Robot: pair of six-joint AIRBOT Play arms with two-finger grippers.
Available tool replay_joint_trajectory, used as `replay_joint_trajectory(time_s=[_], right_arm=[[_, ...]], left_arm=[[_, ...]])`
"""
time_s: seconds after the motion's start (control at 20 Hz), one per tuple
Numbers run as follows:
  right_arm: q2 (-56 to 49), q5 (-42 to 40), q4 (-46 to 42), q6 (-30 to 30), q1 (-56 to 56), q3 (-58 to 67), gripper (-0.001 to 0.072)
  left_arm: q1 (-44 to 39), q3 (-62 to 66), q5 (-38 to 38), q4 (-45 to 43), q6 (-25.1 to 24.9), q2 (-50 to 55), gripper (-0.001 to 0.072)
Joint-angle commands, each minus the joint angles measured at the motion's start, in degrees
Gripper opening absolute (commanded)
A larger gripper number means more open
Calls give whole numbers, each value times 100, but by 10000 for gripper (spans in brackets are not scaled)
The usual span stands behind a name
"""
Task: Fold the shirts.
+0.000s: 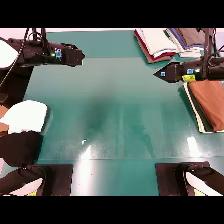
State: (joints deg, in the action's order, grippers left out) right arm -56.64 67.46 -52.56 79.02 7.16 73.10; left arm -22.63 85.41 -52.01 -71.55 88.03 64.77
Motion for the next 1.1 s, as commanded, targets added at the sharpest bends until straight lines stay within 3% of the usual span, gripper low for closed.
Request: replay_joint_trajectory(time_s=[0.0, 0.6, 0.85, 0.95, 1.0, 1.05], right_arm=[[-2, 0, 7, 0, 15, 7, 18], [-2, 24, 7, 0, 15, 7, 18], [-2, 85, 4, 0, 15, 7, 18], [-2, 101, 4, 0, 15, 7, 18], [-2, 101, 7, 0, 15, 7, 18], [-2, 101, 4, 0, 15, 7, 18]], left_arm=[[0, 2, 24, -2, 0, -2, 29], [55, 11, 168, -164, -111, -20, 29], [1488, -94, -1565, -1954, 363, -575, 29], [2225, -466, -1971, -2153, 341, -656, 31], [2531, -728, -2035, -2151, 280, -654, 124], [2793, -1058, -1989, -2151, 190, -654, 470]])
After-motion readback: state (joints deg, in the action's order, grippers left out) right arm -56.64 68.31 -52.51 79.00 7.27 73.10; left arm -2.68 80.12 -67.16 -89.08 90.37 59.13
